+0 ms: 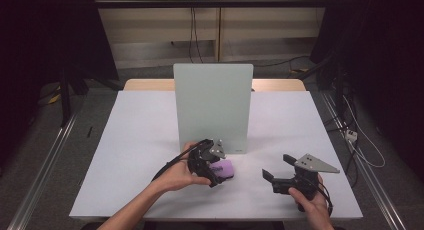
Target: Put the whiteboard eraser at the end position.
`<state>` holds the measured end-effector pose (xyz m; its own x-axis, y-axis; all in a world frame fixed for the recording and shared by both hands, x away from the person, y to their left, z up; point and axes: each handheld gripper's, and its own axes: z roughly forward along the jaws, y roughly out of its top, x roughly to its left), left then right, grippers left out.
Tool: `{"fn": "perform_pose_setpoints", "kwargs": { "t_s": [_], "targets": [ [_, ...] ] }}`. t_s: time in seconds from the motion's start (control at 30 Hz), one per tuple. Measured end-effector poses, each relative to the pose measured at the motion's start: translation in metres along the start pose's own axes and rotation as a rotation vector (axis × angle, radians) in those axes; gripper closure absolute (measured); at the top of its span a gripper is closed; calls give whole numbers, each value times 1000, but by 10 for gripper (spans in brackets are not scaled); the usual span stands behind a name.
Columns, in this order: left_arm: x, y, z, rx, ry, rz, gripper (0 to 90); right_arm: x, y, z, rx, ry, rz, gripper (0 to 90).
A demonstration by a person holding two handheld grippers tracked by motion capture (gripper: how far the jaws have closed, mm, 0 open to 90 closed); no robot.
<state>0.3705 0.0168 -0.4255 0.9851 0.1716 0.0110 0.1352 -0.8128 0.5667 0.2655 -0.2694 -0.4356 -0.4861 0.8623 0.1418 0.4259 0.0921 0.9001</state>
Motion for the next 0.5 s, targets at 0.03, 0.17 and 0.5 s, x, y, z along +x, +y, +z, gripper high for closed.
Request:
{"fn": "perform_pose_setpoints", "kwargs": {
  "t_s": [0.03,0.17,0.5],
  "targets": [
    [0,0,-1,-9,1,-2,96,0,0,0,1,1,0,51],
    [1,0,-5,-50,11,-13,69,1,0,1,0,2,0,51],
    [10,-6,-28,-180,39,-128,68,3,1,-1,6,-10,-7,50]
  ]
}}
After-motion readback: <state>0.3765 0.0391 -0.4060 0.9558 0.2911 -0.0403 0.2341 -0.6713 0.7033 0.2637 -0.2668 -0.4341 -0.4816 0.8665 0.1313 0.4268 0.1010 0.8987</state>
